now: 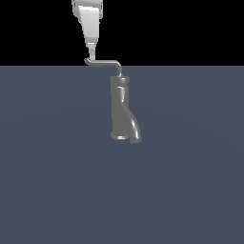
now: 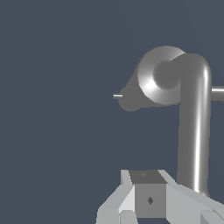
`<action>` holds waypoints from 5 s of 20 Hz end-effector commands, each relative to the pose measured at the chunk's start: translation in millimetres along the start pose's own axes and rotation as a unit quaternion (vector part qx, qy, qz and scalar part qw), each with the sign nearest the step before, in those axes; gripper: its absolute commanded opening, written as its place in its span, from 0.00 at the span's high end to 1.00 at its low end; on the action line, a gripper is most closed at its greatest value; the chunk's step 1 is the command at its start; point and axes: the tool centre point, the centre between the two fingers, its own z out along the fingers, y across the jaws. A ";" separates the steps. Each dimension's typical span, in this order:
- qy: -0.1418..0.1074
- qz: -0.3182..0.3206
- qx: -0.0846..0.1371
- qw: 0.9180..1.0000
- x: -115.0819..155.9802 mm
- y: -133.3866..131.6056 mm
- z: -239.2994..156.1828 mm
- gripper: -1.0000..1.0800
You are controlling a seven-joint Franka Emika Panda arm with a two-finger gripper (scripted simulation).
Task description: Turn on the faucet by rotating a designated handle.
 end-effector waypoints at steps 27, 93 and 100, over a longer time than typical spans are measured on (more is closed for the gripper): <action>0.005 0.018 0.000 1.000 -6.8 37.7 9.1 1.00; 0.004 0.007 0.000 1.000 136.3 104.7 7.7 1.00; 0.004 0.013 0.000 1.000 157.9 94.1 7.5 1.00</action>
